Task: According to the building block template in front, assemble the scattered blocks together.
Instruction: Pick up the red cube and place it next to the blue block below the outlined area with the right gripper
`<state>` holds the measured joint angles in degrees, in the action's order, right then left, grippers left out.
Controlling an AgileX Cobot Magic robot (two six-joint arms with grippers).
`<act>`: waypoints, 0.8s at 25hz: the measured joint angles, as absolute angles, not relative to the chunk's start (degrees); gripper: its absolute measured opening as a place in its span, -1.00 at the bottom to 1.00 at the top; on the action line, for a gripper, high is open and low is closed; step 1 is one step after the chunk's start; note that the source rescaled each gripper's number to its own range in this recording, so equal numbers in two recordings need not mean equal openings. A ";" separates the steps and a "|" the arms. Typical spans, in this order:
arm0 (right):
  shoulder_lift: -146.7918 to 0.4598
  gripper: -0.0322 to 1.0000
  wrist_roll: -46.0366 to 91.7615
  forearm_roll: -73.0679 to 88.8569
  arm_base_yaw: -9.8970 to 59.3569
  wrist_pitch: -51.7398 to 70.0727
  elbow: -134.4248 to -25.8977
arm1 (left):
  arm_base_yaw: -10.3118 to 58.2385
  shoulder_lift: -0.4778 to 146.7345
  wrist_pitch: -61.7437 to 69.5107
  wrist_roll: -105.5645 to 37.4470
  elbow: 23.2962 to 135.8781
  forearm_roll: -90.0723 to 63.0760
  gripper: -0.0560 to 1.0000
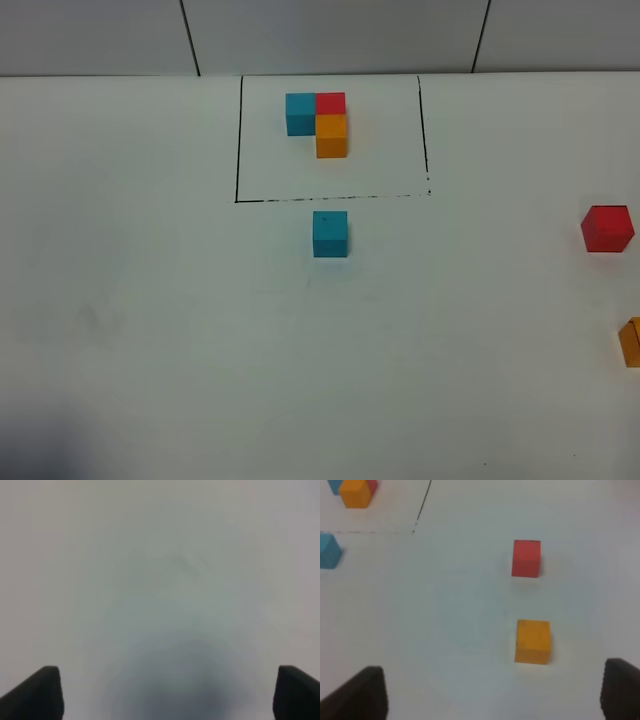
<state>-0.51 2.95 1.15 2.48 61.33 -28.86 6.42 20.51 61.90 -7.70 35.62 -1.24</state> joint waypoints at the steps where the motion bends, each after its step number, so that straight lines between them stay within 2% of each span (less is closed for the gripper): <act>1: -0.51 0.49 2.95 1.15 2.48 61.33 -28.86 | 6.42 18.49 61.97 -8.31 34.54 -2.61 0.82; 11: -0.51 0.49 2.95 1.15 2.48 61.33 -28.86 | 6.42 4.23 60.91 -15.94 29.55 -9.09 0.70; 16: -0.51 0.49 2.95 1.15 2.48 61.33 -28.86 | 6.42 0.56 61.13 -16.51 29.07 -9.09 0.57; 20: -0.51 0.49 2.95 1.15 2.48 61.33 -28.86 | 6.42 -0.32 61.27 -16.51 29.07 -9.03 0.39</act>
